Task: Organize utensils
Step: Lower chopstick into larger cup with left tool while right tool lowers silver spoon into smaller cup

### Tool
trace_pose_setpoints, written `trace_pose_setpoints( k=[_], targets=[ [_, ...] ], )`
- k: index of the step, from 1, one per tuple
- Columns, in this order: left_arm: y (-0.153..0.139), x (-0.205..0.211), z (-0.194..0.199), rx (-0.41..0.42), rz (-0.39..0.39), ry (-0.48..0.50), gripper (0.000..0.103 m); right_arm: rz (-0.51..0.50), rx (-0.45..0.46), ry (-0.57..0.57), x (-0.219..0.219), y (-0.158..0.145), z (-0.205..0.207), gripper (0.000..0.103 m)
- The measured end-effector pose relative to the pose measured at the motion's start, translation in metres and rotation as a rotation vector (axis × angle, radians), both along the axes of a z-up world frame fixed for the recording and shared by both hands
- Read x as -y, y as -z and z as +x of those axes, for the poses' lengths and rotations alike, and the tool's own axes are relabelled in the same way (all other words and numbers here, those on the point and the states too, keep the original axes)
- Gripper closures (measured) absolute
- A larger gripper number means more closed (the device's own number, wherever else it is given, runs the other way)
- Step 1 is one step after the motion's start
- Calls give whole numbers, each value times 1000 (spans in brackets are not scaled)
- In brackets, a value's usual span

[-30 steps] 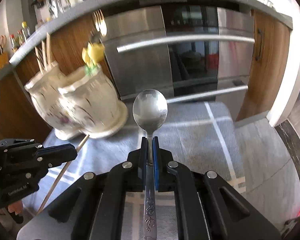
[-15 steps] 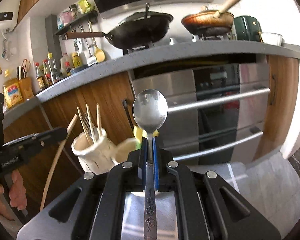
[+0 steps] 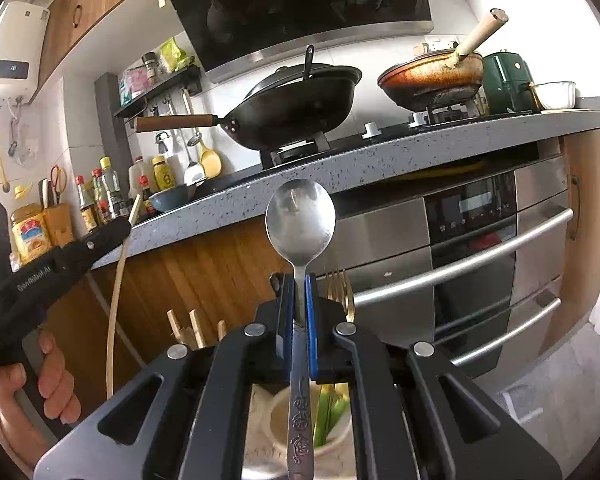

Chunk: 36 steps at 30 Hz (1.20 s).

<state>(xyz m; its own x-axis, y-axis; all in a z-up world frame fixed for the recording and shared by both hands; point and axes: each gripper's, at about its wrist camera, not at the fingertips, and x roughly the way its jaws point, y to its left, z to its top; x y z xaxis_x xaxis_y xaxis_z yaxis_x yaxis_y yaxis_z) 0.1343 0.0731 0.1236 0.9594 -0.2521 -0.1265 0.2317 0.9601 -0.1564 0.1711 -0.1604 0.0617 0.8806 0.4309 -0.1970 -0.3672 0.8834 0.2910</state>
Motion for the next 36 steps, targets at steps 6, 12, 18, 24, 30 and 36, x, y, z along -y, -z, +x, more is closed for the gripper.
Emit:
trace_pose_setpoints(
  k=[6, 12, 18, 24, 30, 36],
  targets=[
    [9, 3, 14, 56, -1, -22, 99, 9, 24, 36, -7, 11, 19, 98],
    [21, 8, 19, 101, 14, -50, 99, 26, 53, 23, -13, 24, 25, 98],
    [31, 9, 21, 119, 27, -70, 99, -8, 64, 11, -20, 34, 24, 98],
    [34, 9, 21, 144, 29, -89, 99, -3, 49, 9, -22, 44, 26, 98],
    [39, 10, 20, 139, 36, -84, 99, -1, 39, -2, -22, 50, 25, 98],
    [52, 5, 6, 116, 47, -79, 99, -13, 31, -30, -19, 57, 13, 98]
  ],
)
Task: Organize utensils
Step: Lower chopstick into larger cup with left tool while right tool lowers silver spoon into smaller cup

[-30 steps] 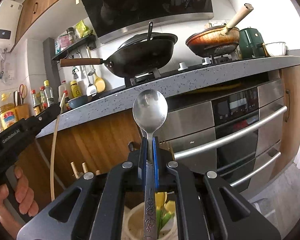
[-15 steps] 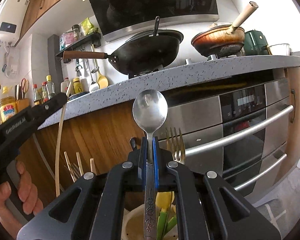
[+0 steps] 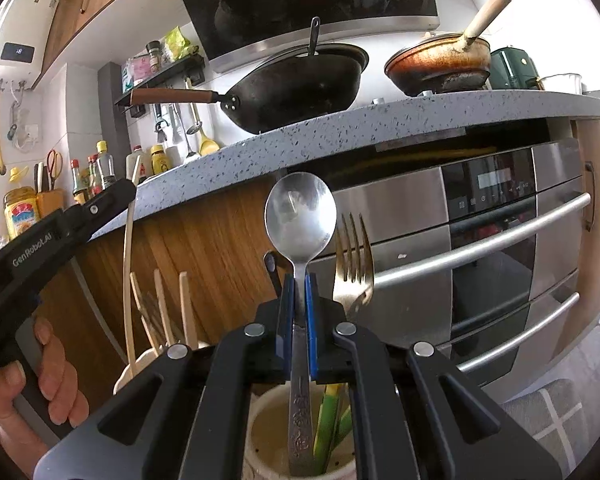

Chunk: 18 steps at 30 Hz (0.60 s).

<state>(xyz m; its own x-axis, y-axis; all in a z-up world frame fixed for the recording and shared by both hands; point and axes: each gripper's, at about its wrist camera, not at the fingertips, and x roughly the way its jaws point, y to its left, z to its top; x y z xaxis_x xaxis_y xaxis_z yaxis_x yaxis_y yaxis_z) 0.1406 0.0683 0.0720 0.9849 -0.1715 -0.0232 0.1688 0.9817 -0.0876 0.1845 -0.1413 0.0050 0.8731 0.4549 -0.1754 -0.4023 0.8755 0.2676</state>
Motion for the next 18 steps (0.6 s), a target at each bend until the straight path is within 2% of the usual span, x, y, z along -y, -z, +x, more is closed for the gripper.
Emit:
trace_pose_setpoints(
  k=[7, 13, 18],
  targets=[
    [12, -14, -24, -43, -7, 11, 99, -37, 6, 1, 8, 9, -24, 98],
    [31, -21, -33, -122, -9, 29, 99, -45, -30, 18, 13, 17, -34, 98],
    [39, -19, -35, -157, 6, 37, 99, -59, -56, 40, 14, 24, -35, 98]
  ],
)
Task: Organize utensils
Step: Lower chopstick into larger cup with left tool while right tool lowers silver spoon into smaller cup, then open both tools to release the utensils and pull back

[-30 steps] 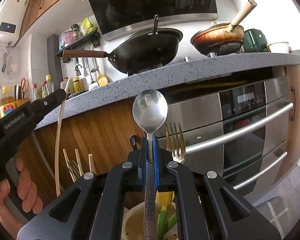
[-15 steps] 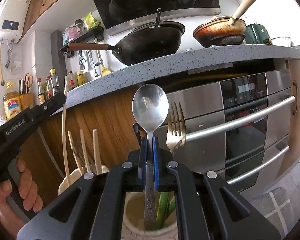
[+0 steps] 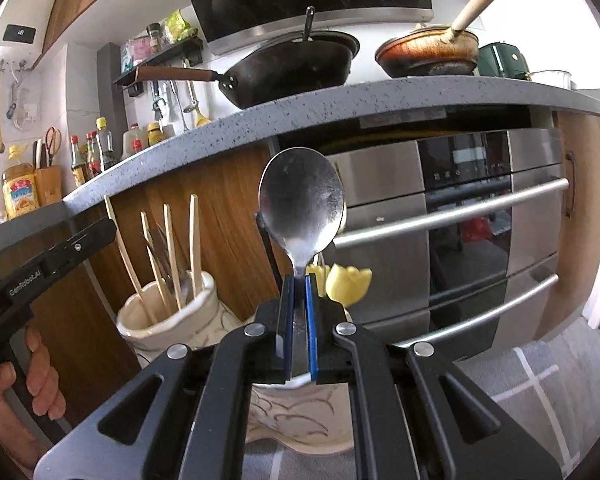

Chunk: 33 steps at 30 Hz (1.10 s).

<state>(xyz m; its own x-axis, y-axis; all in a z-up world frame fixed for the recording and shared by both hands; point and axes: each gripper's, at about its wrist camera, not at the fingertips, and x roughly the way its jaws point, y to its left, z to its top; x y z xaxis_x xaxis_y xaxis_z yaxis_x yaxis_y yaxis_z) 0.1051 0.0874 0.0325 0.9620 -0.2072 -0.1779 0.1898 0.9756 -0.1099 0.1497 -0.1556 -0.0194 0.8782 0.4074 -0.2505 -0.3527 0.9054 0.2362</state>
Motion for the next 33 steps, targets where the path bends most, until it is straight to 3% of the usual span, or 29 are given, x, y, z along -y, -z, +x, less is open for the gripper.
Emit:
trace_pose_setpoints(
  k=[22, 23, 26, 31, 33],
  targets=[
    [18, 9, 1, -95, 20, 27, 100, 3, -59, 46, 8, 6, -1, 96],
    [18, 9, 1, -99, 19, 29, 100, 3, -60, 46, 8, 5, -2, 95],
    [15, 8, 1, -122, 11, 29, 94, 7, -69, 38, 10, 2, -4, 74],
    [5, 2, -11, -144, -7, 27, 84, 1, -86, 39, 14, -8, -18, 62],
    [2, 0, -20, -157, -5, 18, 70, -9, -95, 31, 15, -13, -27, 58]
  ],
)
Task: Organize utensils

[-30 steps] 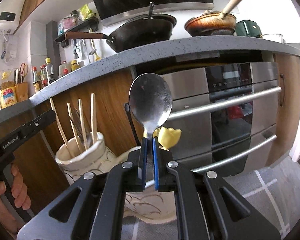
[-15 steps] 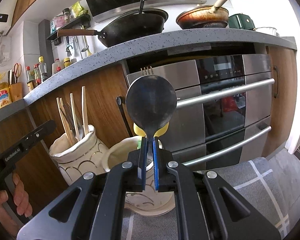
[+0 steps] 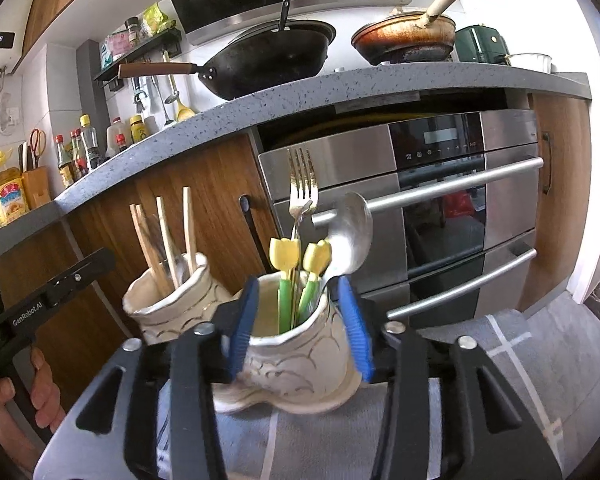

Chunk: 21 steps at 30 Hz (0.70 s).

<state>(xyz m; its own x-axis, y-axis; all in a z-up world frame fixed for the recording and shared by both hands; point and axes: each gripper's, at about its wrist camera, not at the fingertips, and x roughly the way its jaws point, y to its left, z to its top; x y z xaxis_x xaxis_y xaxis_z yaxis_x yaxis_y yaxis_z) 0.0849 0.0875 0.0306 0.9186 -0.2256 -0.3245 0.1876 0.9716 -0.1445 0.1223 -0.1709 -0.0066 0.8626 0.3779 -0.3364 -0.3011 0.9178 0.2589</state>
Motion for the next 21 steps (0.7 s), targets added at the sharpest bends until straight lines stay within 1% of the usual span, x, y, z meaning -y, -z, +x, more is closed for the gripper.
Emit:
trace_pose_setpoints(
  k=[1, 2, 3, 4, 5, 6, 7, 8, 9, 10, 11, 13, 14, 15, 17, 21],
  targets=[
    [-2, -1, -7, -8, -1, -4, 65, -9, -4, -5, 1, -3, -6, 56],
    [-3, -2, -12, -9, -1, -5, 56, -17, -9, -9, 1, -5, -11, 52],
    [-4, -2, -17, -14, 0, -6, 54, -26, -13, -13, 1, -6, -16, 48],
    [-5, -2, -24, -25, 6, -7, 54, -32, -15, -15, 1, -8, -20, 47],
    [-6, -1, -27, -34, 10, -8, 51, -45, -17, -15, 1, -10, -28, 43],
    [-6, 0, -32, -47, 14, -9, 43, -51, -17, -16, 1, -11, -32, 39],
    [-6, 2, -38, -60, 18, -7, 38, -60, -18, -19, 1, -13, -38, 36],
    [-6, 3, -41, -63, 21, -7, 33, -70, -19, -23, 0, -14, -44, 31],
    [-7, 5, -46, -61, 26, -7, 29, -79, -17, -25, -1, -15, -49, 26],
    [-7, 7, -52, -55, 41, -12, 28, -96, -9, -26, -2, -16, -56, 24],
    [-7, 10, -56, -52, 55, -18, 27, -112, -2, -23, -4, -17, -60, 19],
    [-5, 15, -62, -51, 76, -31, 22, -143, 13, -9, -8, -15, -67, 15],
    [-5, 16, -64, -52, 79, -33, 15, -151, 15, -4, -10, -14, -70, 13],
    [-4, 17, -66, -52, 83, -39, 11, -149, 11, -5, -11, -12, -72, 11],
    [-3, 21, -69, -53, 97, -59, 9, -140, 2, -7, -12, -10, -75, 6],
    [1, 27, -72, -77, 135, -80, 7, -149, -3, 0, -14, -6, -80, 6]
  ],
)
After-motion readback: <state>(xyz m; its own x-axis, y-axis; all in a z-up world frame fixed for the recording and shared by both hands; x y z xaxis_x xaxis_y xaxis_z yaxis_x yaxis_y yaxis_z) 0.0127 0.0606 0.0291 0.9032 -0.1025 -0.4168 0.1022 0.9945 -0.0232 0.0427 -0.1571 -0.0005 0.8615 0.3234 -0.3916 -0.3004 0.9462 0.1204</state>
